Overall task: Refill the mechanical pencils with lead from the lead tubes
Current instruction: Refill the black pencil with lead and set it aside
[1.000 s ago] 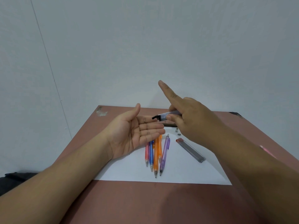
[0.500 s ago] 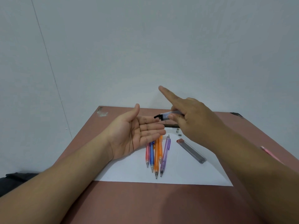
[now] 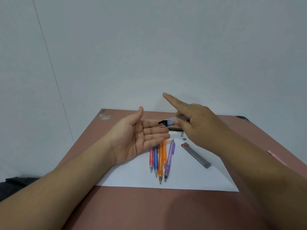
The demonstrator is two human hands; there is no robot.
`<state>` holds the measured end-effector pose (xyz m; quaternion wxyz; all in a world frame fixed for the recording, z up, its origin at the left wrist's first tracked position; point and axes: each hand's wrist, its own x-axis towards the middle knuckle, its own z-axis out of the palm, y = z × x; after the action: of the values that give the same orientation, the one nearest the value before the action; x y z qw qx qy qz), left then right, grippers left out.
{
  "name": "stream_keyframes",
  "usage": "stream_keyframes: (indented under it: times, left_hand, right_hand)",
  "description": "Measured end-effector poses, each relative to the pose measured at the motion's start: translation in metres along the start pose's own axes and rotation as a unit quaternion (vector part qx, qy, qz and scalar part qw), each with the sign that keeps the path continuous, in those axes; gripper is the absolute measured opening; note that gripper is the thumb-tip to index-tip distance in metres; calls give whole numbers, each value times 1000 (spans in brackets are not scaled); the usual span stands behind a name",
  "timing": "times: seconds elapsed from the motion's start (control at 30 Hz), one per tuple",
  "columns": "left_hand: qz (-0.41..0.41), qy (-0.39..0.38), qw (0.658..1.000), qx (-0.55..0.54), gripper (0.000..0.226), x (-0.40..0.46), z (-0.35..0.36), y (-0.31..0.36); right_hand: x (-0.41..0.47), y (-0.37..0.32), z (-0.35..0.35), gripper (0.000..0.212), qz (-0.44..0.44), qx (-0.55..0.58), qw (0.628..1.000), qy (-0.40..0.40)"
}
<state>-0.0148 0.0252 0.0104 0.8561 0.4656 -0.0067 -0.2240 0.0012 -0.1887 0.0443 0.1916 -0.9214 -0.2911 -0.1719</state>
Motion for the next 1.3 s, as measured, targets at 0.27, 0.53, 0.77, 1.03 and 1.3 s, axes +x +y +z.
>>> stream_keyframes:
  times: [0.27,0.53,0.77,1.03,1.3]
  left_hand:
    - [-3,-7,1000,-3,73,1,-1,0]
    - [-5,-4,1000,1,72,1,-1,0]
    - [-4,-2,1000,3,71,0,0,0]
    - [-8,-1,1000,0,73,-1,0,2]
    - [-3,1,1000,13,73,0,1,1]
  right_hand:
    - [3,1,2,59,14,2,998,-60]
    - [0,-2,0,88,17,30,999,10]
    - [4,1,-3,68,-15,-46,999,-21]
    - [3,10,5,89,-45,-14,998,46]
    - [-1,17,17,82,-86,-2,993,85]
